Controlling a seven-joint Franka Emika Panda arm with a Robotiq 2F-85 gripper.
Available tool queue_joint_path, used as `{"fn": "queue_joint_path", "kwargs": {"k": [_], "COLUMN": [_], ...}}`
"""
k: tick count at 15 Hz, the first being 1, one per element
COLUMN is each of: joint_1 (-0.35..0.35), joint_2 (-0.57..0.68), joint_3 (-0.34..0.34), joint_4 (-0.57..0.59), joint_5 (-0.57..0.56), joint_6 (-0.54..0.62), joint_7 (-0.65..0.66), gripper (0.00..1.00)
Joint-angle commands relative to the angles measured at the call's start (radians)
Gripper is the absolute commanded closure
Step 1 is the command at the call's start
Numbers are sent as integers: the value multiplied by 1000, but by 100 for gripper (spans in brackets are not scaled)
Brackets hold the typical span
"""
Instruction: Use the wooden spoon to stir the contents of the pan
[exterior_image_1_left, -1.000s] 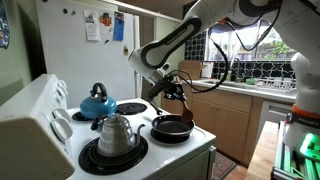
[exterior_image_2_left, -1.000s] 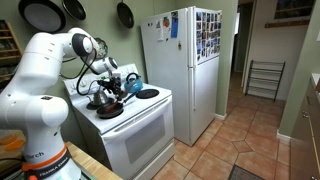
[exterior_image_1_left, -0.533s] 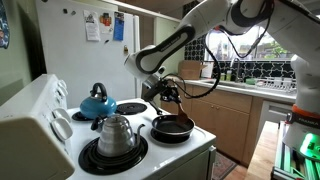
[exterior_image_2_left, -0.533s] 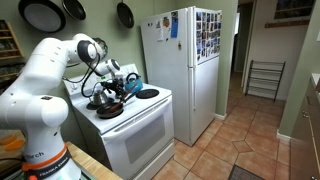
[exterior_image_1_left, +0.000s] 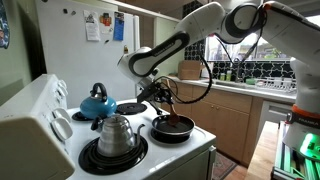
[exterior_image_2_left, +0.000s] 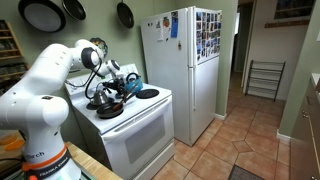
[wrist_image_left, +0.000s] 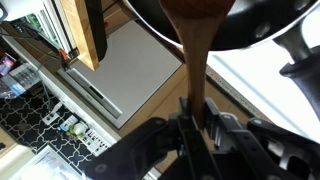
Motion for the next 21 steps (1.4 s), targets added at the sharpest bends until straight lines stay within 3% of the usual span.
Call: {"fn": "queue_joint_path", "kwargs": {"k": [1,8,15,21], "joint_1": [35,79,87,84], "joint_2": [88,173,200,193], "joint_3": [-16,-14,31,48], "joint_4": [134,269,293,261], "joint_5": [-22,-14,-6,10], "joint_6": [-25,-19,-45,-87], "joint_7": [-41,-193,-344,-393], "gripper": [96,96,96,96]}}
